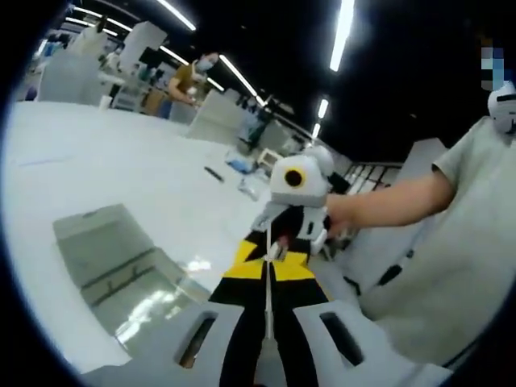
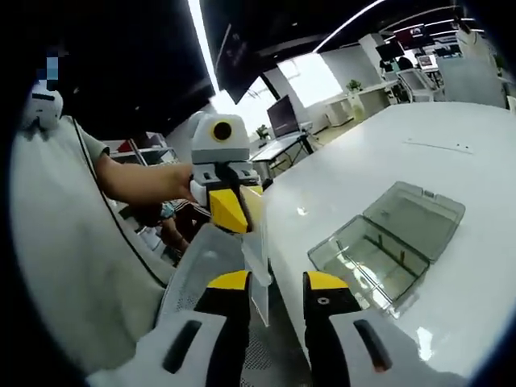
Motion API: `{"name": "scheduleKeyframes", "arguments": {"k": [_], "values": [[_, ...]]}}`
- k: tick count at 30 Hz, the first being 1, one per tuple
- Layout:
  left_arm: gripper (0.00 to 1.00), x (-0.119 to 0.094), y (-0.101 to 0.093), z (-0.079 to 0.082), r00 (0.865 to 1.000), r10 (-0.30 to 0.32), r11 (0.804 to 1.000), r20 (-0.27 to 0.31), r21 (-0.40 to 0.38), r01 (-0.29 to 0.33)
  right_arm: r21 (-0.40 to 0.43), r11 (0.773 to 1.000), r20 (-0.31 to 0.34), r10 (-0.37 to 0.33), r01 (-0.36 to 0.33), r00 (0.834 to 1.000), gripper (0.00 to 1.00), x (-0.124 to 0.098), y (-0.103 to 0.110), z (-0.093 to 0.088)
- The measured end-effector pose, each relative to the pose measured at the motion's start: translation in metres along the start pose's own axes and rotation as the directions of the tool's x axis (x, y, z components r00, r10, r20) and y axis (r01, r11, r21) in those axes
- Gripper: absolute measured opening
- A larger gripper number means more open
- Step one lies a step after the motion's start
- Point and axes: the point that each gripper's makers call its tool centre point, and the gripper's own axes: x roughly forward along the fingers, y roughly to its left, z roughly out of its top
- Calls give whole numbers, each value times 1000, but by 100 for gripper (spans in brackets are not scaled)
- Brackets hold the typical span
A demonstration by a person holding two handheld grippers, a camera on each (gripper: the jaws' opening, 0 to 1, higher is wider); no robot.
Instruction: Insert the divider into the dual guide fixture by aligning both edges with the guide slots and pushing it downward to the bottom, including one-sided entry, uneven engagement, binding, and posture correction.
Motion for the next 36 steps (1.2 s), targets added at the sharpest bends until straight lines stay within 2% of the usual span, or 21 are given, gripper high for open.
{"name": "scheduleKeyframes", "arguments": {"k": [3,11,36], "values": [[0,1,0,0,1000,-13,1000,-4,5,13,17,999,12,41,-41,999,20,2,6,2],[0,4,-2,-1,999,-44,999,-6,17,44,27,996,25,87,-88,996,16,4,13,4],[0,6,-7,5,996,-86,996,33,11,86,95,979,113,169,-180,979,5,7,23,13]]}}
